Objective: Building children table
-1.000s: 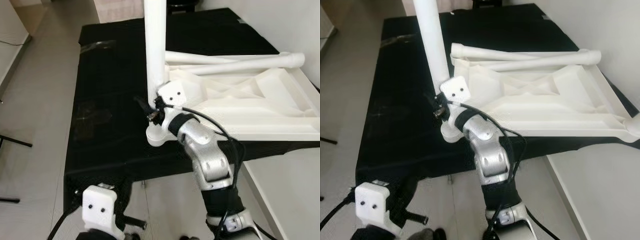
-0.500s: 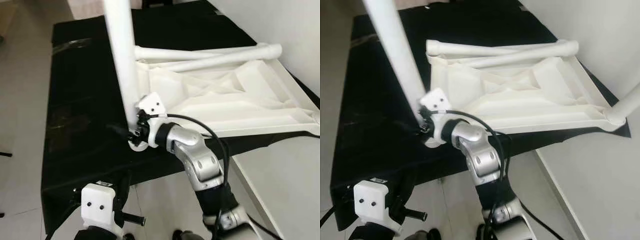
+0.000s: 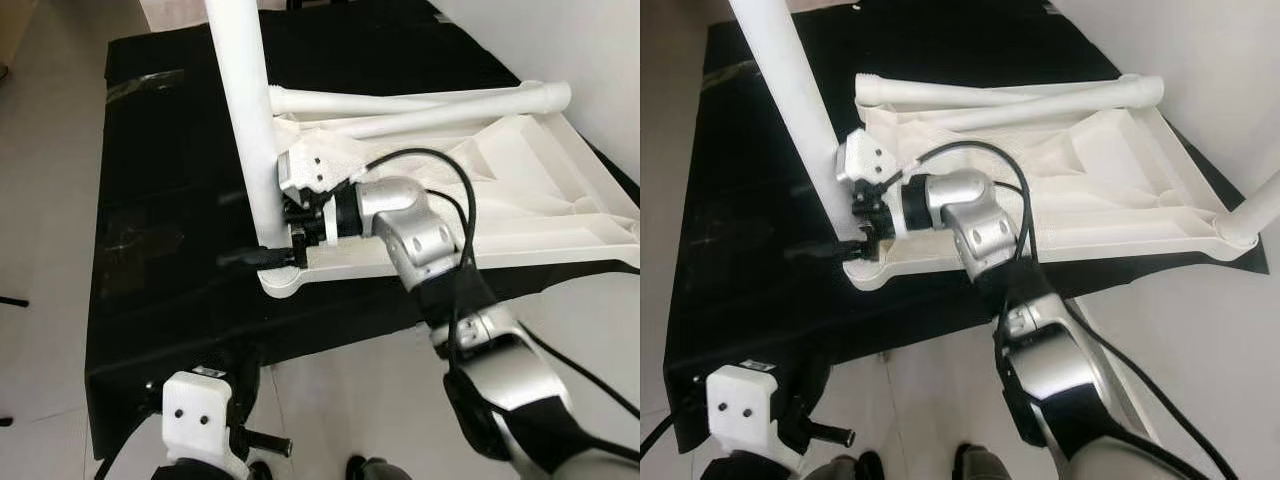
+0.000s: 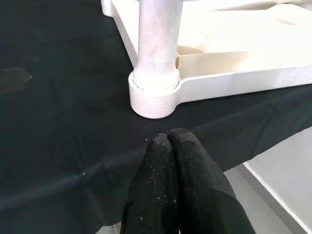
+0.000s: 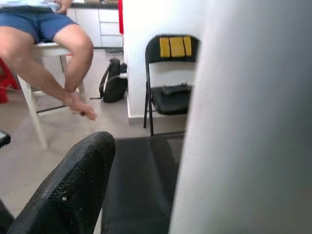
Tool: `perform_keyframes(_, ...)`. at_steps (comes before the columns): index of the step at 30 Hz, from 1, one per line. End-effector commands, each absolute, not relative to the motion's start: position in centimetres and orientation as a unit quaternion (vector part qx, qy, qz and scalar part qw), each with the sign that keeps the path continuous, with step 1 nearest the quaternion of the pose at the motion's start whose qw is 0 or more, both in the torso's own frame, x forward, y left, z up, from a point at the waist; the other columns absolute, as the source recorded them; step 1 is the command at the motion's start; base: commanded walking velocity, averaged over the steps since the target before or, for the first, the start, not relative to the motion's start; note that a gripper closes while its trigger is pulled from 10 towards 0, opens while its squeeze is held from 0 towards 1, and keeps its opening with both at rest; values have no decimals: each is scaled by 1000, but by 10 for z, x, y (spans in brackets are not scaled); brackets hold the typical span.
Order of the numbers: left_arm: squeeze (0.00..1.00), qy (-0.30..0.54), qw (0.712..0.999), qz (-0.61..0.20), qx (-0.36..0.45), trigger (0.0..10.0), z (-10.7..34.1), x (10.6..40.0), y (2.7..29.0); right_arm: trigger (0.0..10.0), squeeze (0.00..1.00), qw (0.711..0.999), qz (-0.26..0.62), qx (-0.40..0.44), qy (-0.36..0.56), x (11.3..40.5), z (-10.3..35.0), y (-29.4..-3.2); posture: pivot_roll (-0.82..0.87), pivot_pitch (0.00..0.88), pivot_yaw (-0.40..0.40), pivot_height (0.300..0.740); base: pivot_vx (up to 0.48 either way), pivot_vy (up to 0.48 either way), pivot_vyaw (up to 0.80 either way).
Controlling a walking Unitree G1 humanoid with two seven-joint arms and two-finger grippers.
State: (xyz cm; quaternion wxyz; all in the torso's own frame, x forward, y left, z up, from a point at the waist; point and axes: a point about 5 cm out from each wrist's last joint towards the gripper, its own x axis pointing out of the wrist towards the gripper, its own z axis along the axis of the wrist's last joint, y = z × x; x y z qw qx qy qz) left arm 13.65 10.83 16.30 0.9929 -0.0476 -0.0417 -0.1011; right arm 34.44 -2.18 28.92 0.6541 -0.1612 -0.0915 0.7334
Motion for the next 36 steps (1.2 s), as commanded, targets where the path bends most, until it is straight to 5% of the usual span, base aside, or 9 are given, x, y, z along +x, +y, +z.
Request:
perform_keyframes(1,0,-29,993,-107,-51,10000,161,132,104,5725,0,628,756,-156,-98,343,290,-18,50,269,-18,740,0,0,0)
perform_keyframes(2,0,-29,993,-107,-52,10000,161,132,104,0,0,621,762,-157,-95,344,290,-20,46,270,-21,740,0,0,0)
perform_keyframes(12,0,-27,993,-106,-52,10000,161,132,105,0,0,620,762,-168,-86,350,285,-29,17,267,-12,740,0,0,0)
perform_keyframes(20,0,-27,993,-106,-54,10000,160,132,107,0,0,785,608,-112,-45,352,237,-32,-12,274,-13,740,0,0,0)
perform_keyframes(21,0,-27,993,-106,-54,10000,161,133,108,0,0,868,492,-68,0,346,209,-27,-16,277,-4,740,0,0,0)
perform_keyframes(22,0,-27,993,-106,-54,10000,161,133,108,0,0,868,492,-68,0,346,209,-27,-16,277,-4,740,0,0,0)
perform_keyframes(23,0,-27,993,-106,-53,10000,161,133,109,0,0,915,398,-42,36,340,192,-29,-20,278,-1,740,0,0,0)
perform_keyframes(27,0,-27,992,-111,-52,10000,160,136,110,0,0,932,350,-78,41,311,172,-16,-31,262,12,740,0,0,0)
perform_keyframes(36,0,-28,992,-109,-52,10000,156,140,111,0,0,928,357,-108,3,316,188,-6,-29,226,-2,740,0,0,0)
